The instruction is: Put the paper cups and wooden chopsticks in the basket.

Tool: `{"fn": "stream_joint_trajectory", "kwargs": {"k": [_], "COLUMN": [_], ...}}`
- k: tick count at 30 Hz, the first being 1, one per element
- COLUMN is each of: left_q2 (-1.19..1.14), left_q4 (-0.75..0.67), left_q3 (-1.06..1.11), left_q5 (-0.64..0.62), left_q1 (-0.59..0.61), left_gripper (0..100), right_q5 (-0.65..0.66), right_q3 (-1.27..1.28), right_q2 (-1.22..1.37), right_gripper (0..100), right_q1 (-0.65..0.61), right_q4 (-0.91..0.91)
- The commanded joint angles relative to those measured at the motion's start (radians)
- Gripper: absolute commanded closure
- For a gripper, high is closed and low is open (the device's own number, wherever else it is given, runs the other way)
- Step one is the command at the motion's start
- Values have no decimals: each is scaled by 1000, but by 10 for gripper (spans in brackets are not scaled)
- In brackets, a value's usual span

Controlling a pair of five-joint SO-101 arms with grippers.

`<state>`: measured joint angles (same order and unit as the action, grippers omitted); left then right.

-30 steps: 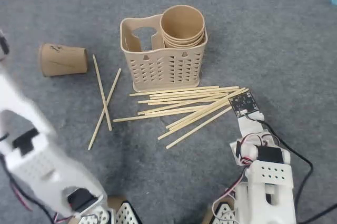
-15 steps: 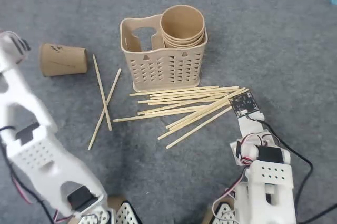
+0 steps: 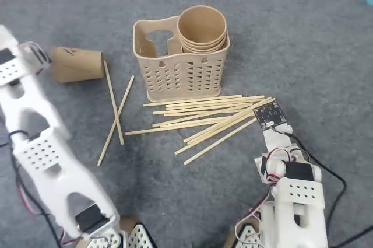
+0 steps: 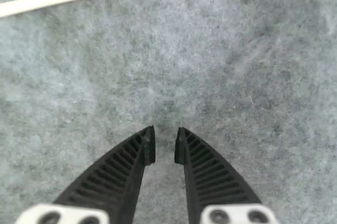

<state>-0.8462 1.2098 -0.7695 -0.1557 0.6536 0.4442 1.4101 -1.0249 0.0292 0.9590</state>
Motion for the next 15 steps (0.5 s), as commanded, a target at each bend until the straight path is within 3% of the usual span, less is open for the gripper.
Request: {"fn": "stream_joint_trajectory", "kwargs": {"k": [1, 7, 15], "left_q2": [9, 3, 2], "left_q4": [84, 236, 252], "left_q3": [-97, -219, -262], "left_q5": [-14, -77, -133], "left_q1": [-44, -112, -216], "left_gripper": [783, 783, 783], "right_q5": [11, 11, 11], "right_q3": [-8, -8, -8], "right_q2": [-25, -25, -25], "right_gripper": [924, 924, 924], "right_q1": [-7, -7, -4], "right_q4": [4, 4, 5]}}
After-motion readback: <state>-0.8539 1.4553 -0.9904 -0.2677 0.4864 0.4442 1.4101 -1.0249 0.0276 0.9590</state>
